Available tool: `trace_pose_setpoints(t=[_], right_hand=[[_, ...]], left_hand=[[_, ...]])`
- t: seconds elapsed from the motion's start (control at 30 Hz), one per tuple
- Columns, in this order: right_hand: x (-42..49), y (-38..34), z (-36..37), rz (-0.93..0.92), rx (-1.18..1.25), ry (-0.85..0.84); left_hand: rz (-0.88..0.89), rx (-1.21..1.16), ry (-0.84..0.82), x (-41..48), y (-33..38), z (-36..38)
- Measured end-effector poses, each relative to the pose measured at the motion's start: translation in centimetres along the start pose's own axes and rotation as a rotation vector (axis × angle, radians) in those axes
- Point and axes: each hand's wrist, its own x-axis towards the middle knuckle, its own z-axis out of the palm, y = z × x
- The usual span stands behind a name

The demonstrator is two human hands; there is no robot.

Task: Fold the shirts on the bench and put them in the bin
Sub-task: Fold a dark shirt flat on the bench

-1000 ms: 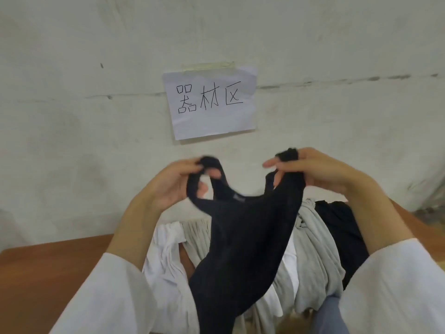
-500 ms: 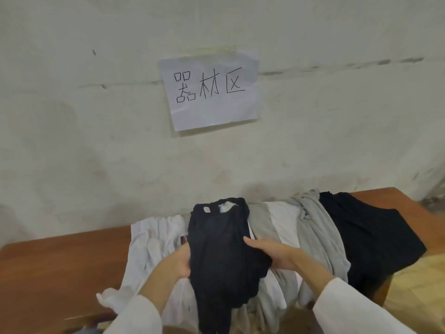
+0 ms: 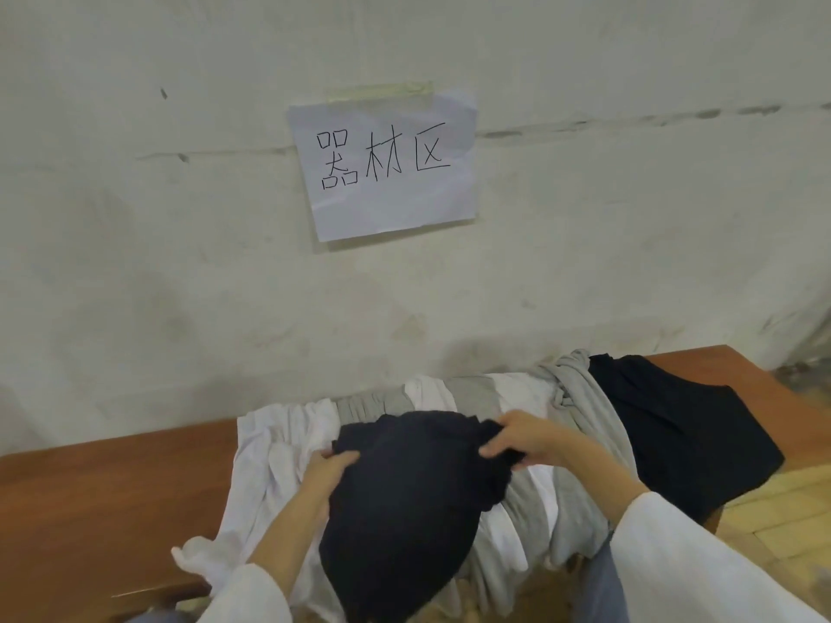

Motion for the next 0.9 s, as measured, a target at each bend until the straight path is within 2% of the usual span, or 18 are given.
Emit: trace_pose_setpoints(t=[0.07, 0.13, 0.17, 0.23, 0.3, 0.37, 0.4, 0.43, 0.5, 0.57, 0.63, 0.67, 0.7, 0.77, 0.8, 0.83, 0.87, 0.9], right_hand=[[0.2, 1.1, 0.4, 0.112, -0.288, 0.027], [-0.5, 1.3, 0.2, 0.146, -0.318, -0.049], [-1.2, 0.9, -0.1, 0.114, -0.248, -0.089], [-2.7, -0.2, -1.2, -0.037, 0.166, -0.141], [-3.1, -0.9, -2.7, -0.252, 0.786, -0.077], [-2.7, -0.9, -3.7, -0.481, 1.283, -0.085], [-2.2, -0.6, -3.6, -0.550, 1.432, -0.177], [-1.9, -0.5, -2.7, -0.531, 1.469, -0.254], [-1.0, 0.4, -0.2, -0.315, 1.221, -0.344], [-0.7, 1.2, 2.5, -0.089, 0.692, -0.309], [-0.2, 1.6, 3.6, 0.020, 0.264, -0.238], [0.0, 1.9, 3.6, 0.020, 0.213, -0.181], [0.1, 2.0, 3.4, -0.031, 0.278, -0.126], [0.5, 2.5, 2.2, -0.177, 0.733, -0.089], [0.6, 2.5, 1.9, -0.227, 0.934, -0.093], [0.6, 2.5, 1.5, -0.259, 0.992, -0.074], [0.8, 2.5, 1.4, -0.239, 0.861, 0.034], [0.8, 2.7, 1.5, -0.183, 0.572, 0.195]], left_hand=[[0.012, 0.255, -0.050, -0.2, -0.6, 0.0], [0.044, 0.451, -0.138, -0.7, 0.2, -0.4], [0.046, 0.495, -0.200, -0.7, 0.9, -0.8], [0.102, 0.434, -0.313, -1.4, 3.0, -1.5], [0.226, 0.117, -0.343, -2.3, 5.3, -1.8], [0.326, -0.259, -0.244, -2.5, 7.5, -2.1], [0.333, -0.404, -0.183, -2.2, 8.3, -2.2], [0.314, -0.478, -0.147, -1.6, 8.8, -2.3], [0.196, -0.311, -0.198, -1.2, 8.2, -1.6], [0.072, 0.048, -0.372, -1.2, 5.7, -0.2], [0.105, 0.174, -0.436, -1.1, 3.9, 0.8], [0.158, 0.104, -0.375, -0.8, 3.1, 1.2], [0.225, 0.006, -0.251, -0.6, 2.6, 1.4], [0.369, -0.083, 0.037, -0.4, 1.7, 1.7], [0.429, -0.005, 0.079, -0.6, 1.0, 2.1], [0.480, 0.116, 0.049, -0.8, -0.3, 2.6], [0.508, 0.269, -0.051, -1.3, -1.8, 3.3], [0.508, 0.445, -0.171, -2.0, -3.3, 4.1]])
